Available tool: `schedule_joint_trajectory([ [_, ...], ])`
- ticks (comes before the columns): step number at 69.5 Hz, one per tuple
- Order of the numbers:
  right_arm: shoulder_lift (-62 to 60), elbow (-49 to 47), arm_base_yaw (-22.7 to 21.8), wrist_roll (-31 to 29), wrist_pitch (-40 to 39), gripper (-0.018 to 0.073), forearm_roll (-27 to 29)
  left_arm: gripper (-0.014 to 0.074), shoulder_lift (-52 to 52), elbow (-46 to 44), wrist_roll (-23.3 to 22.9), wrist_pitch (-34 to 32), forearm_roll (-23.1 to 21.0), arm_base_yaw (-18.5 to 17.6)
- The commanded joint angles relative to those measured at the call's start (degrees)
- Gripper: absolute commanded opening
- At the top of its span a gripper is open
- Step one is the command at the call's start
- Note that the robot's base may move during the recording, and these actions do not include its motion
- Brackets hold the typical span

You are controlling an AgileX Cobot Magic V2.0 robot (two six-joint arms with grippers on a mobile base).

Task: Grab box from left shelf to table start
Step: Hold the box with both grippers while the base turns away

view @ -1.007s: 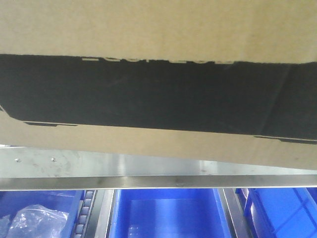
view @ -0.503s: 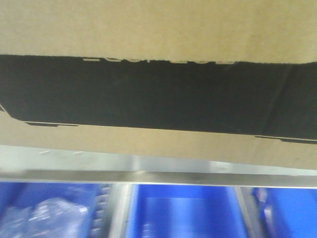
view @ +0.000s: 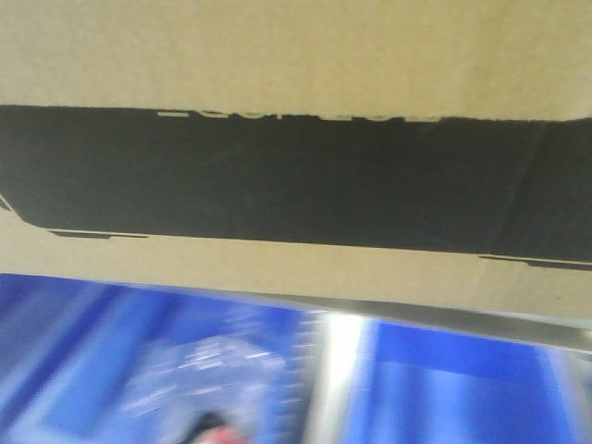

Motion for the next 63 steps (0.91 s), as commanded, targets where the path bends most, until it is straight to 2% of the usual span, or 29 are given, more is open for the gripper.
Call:
schedule_joint_trajectory([
  [1, 0.2, -2.1, 0.3, -1.5, -7.2, 0.0057, 3.0, -0.0096, -0.6, -2.4, -0.2, -10.8, -4.8, -1.0],
  [63, 0.2, -2.1, 0.3, -1.5, -7.2, 0.0057, 3.0, -0.0096, -0.6, -2.4, -0.2, -10.8, -4.8, -1.0],
])
